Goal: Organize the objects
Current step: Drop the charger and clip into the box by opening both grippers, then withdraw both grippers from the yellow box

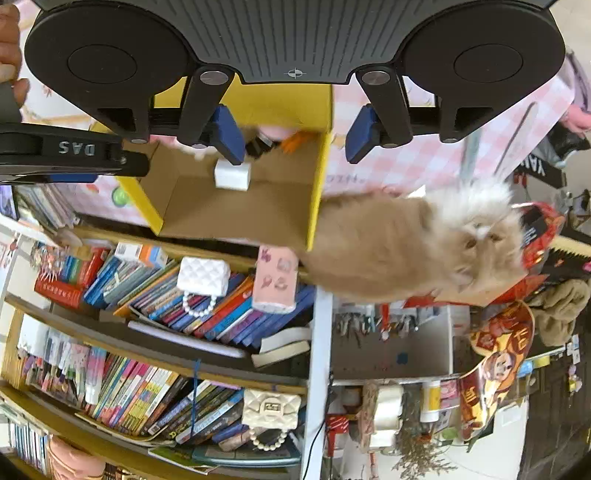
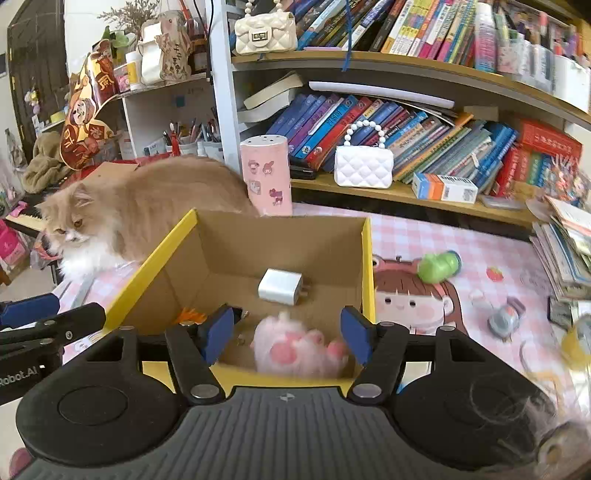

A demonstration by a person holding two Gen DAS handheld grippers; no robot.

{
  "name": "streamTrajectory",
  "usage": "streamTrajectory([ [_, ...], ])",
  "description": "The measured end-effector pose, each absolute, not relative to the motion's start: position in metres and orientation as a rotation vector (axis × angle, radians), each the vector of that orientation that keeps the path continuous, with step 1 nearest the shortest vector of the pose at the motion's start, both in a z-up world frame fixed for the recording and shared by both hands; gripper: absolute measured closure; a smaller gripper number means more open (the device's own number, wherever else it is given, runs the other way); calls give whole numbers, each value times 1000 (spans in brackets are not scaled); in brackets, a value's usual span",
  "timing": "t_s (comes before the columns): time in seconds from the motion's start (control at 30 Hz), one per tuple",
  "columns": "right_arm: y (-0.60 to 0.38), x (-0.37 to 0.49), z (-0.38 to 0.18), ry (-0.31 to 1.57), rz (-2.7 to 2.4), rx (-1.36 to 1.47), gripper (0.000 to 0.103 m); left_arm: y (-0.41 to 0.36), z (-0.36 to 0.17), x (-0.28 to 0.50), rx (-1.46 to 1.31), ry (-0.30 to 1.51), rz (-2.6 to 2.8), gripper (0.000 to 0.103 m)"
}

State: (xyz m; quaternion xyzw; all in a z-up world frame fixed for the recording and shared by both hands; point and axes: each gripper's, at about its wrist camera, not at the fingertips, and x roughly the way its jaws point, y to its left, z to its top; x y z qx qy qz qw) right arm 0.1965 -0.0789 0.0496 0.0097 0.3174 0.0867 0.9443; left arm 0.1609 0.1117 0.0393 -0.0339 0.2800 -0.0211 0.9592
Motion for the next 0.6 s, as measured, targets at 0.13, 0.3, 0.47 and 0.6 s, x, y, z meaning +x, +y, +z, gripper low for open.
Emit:
streamTrajectory([
  [0.13,-72,168,41,648,152,12,39,122,31,142,-61,595,-25,37],
  [0.3,-68,141,28,664,127,16,38,130,19,123,-35,623,-10,36],
  [0.47,-63,115,17,687,106,3,38,133,9,106,-25,653,-2,34],
  [0.6,-60,100,10,707,99,7,37,135,4,94,-18,662,-5,32],
])
